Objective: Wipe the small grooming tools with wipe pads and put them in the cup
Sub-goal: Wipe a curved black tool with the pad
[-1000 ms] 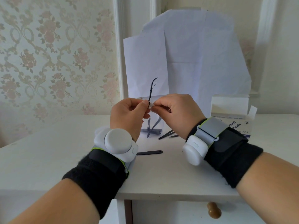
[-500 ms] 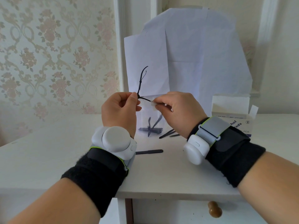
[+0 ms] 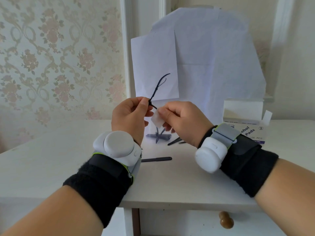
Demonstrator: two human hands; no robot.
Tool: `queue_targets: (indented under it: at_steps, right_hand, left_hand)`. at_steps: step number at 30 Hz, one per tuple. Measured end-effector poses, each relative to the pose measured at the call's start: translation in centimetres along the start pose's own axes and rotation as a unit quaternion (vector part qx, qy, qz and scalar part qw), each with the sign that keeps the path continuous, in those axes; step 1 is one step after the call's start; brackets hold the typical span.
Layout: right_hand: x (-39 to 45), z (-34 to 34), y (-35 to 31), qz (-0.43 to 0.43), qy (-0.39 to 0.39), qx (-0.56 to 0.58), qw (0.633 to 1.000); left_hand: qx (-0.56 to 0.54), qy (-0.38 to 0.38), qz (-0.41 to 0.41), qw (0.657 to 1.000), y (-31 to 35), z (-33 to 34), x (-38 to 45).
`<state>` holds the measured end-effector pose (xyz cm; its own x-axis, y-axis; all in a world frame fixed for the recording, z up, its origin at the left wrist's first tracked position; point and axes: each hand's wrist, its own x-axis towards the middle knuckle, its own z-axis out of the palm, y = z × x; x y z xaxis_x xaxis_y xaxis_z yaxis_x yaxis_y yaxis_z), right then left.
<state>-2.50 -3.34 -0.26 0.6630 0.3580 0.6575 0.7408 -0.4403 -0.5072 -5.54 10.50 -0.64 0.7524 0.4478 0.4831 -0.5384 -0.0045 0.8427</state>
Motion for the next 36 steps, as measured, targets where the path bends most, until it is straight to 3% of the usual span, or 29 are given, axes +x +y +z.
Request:
queue_targets:
  at_steps: [5, 13, 20, 28, 36]
  right_hand:
    - [-0.5, 0.0, -0.4, 0.119, -0.113, 0.208, 0.964]
    - [-0.4, -0.3, -0.4, 0.219, -0.143, 0.345, 0.902]
    - [-0.1, -0.4, -0.3, 0.299, -0.039, 0.328, 0.895]
    - [0.5, -1.1, 0.2, 0.245, 0.130, 0.291, 0.916]
    - [0.5, -1.4, 0.7, 0.213, 0.189, 0.223, 0.932]
  left_hand:
    - [-0.044, -0.030, -0.023, 0.998, 0.0, 0.0, 0.0]
    - [-0.064, 0.004, -0.038, 0.997, -0.2, -0.2, 0.4]
    - [-0.059, 0.033, -0.034, 0.997, -0.1, -0.2, 0.5]
    - [0.019, -0.024, -0.008, 1.000, 0.1, 0.3, -0.2]
    - [0.099, -0.084, 0.058, 0.990, 0.2, 0.7, -1.0]
